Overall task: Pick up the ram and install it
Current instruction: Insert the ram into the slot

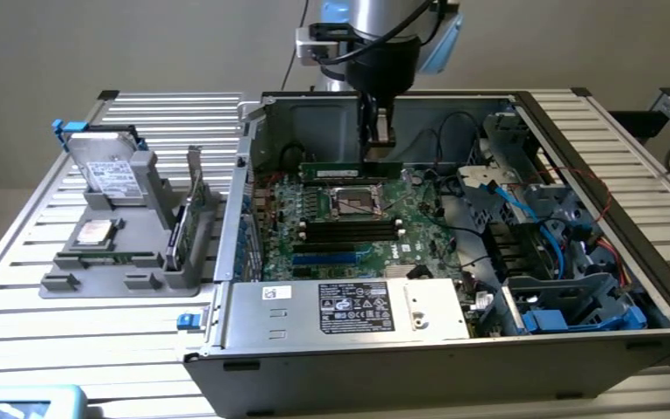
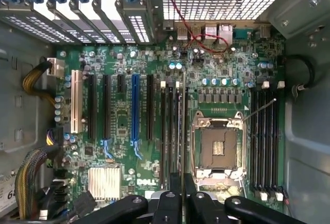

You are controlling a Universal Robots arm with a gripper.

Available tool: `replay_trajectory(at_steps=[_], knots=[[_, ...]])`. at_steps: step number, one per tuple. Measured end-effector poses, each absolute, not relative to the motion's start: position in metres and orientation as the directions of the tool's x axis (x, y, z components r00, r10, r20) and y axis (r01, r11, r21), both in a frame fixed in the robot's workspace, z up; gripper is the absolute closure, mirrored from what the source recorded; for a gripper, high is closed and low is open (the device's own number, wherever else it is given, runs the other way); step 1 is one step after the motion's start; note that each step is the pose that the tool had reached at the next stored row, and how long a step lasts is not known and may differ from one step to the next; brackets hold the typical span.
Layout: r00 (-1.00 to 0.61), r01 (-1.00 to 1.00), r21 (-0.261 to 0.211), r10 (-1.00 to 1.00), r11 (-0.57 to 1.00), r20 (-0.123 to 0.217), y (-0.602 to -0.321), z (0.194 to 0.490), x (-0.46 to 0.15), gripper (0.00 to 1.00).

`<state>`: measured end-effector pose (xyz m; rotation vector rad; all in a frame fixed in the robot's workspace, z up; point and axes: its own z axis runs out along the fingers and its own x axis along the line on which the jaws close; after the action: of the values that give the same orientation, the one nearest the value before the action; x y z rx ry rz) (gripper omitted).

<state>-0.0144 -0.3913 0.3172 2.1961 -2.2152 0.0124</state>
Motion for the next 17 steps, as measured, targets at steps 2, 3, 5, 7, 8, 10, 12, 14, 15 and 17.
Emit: replay_trajectory(at_steps=[2,3,5,7,8,10,12,14,15,17], knots=[[-0.009,-1.000,0.010,-1.000,0.009,0.022,-0.391,0.315,-0.013,0.86],[-0.009,-1.000,0.010,-1.000,0.009,0.022,-0.391,0.314,-0.012,0.86],[-0.009,-1.000,0.010,-1.000,0.009,0.023,-0.391,0.310,-0.011,0.86],[-0.009,-1.000,0.010,-1.000,0.009,0.023,-0.391,0.306,-0.011,0.86],[-0.009,-1.000,0.010,-1.000,0.009,0.023,-0.391,0.305,-0.011,0.86],[-0.008,-1.000,0.010,-1.000,0.009,0.025,-0.391,0.302,-0.010,0.86],[-0.009,-1.000,0.010,-1.000,0.009,0.027,-0.391,0.299,-0.008,0.86],[-0.009,-1.000,0.010,-1.000,0.009,0.030,-0.391,0.298,-0.008,0.86],[-0.009,-1.000,0.010,-1.000,0.009,0.030,-0.391,0.297,-0.008,0.86],[-0.009,-1.000,0.010,-0.999,0.009,0.030,-0.391,0.297,-0.008,0.86]])
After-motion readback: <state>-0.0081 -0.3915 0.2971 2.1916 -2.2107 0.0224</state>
